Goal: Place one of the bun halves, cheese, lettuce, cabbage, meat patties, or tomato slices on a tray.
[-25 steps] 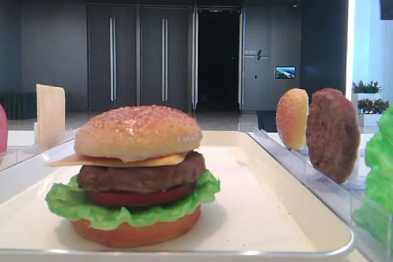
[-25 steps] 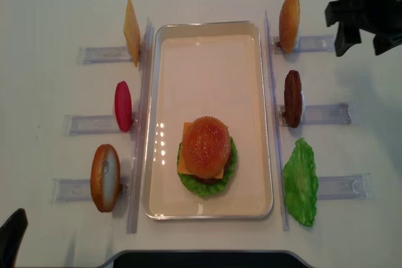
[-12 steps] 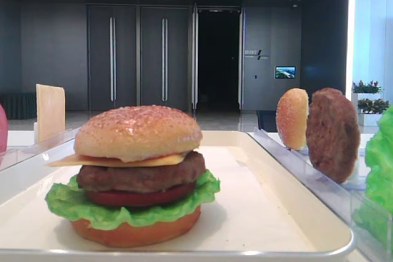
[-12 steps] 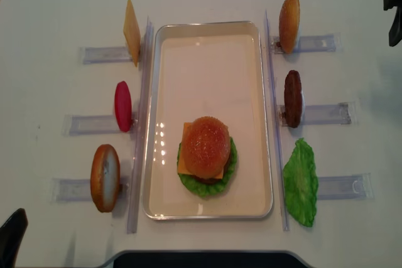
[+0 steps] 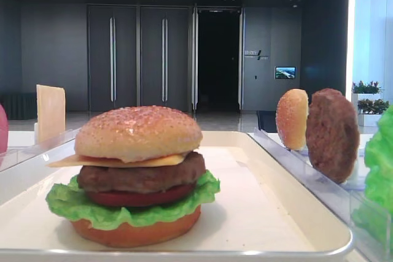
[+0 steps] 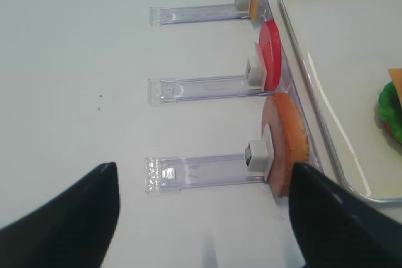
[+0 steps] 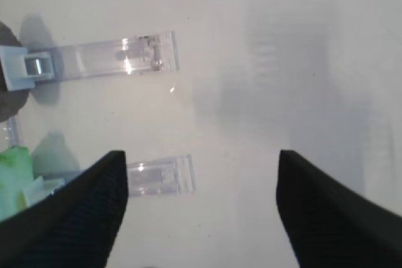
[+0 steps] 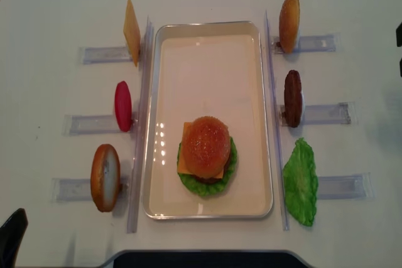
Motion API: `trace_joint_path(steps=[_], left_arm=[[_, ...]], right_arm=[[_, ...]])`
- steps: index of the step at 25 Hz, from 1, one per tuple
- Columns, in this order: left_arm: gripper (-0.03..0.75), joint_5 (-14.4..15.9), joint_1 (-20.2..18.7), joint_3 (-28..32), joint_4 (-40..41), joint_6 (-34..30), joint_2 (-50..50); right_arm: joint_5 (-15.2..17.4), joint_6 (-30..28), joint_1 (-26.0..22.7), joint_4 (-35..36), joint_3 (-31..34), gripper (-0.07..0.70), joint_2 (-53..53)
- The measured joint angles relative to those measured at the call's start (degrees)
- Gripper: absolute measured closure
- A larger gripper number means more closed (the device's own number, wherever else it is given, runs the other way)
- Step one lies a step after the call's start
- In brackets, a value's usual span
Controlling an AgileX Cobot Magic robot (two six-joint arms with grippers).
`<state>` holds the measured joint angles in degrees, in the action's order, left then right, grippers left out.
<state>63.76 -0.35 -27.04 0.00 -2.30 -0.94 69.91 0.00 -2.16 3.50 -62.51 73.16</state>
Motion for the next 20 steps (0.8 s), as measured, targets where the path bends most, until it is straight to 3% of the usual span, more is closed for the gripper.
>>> trace_joint_path(steps=[14,20], left_arm=[[0.073,0.0,0.0,0.0,0.0,0.0,0.0],[0.073,0.0,0.0,0.0,0.0,0.0,0.0]], right_arm=[[0.06,0.62,0.0,0.08,21.36,0.125,-38.84],[-3.02,0.45,0.0,-0.57,27.94,0.125,-54.8]])
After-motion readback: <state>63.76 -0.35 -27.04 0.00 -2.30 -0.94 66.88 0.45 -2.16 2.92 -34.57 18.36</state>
